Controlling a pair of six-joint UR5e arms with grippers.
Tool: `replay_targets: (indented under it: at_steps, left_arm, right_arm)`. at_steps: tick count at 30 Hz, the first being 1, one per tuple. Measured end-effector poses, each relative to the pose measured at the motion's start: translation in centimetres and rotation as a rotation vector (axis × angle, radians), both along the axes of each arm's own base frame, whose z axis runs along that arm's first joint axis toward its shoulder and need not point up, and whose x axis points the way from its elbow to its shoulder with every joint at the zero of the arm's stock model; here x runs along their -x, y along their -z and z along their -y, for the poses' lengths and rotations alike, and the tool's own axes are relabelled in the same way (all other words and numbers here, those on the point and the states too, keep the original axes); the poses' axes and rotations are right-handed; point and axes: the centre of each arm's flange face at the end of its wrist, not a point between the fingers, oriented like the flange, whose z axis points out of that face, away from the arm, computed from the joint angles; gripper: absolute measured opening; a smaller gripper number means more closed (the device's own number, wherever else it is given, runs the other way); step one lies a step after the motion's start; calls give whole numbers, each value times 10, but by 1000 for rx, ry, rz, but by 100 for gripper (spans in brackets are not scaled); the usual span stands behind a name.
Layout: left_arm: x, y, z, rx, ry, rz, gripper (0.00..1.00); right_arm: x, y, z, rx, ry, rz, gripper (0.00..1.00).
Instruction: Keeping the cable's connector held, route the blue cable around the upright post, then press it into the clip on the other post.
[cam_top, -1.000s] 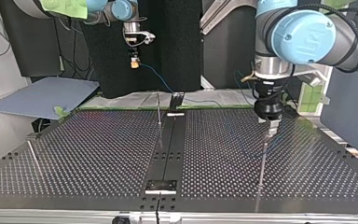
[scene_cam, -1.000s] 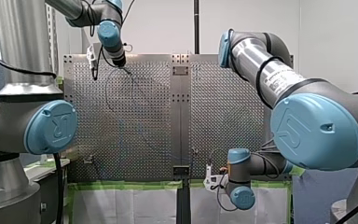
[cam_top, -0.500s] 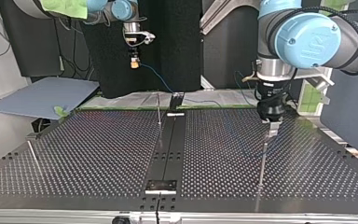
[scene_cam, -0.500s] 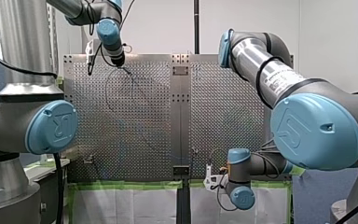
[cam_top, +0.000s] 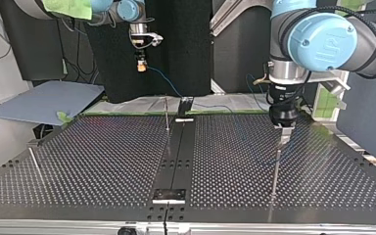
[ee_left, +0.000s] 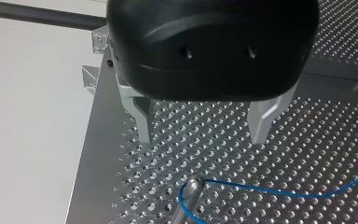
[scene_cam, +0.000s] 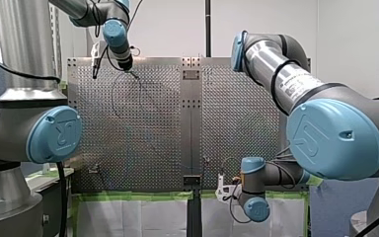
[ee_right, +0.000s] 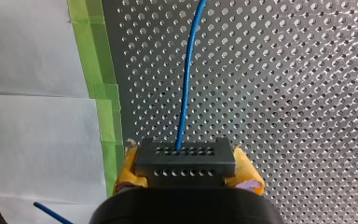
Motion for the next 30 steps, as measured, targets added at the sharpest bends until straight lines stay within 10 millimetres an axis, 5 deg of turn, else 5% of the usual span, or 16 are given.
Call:
replay_targets:
  at_steps: [17, 30]
  left_arm:
    - [-25, 27, -3, 76, -20, -41, 98]
    - [-45, 28, -24, 174, -79, 24, 98]
  right_arm:
    - [-1, 0, 0, 0, -7, -2, 0]
    - [-1, 0, -1, -2, -8, -8, 0]
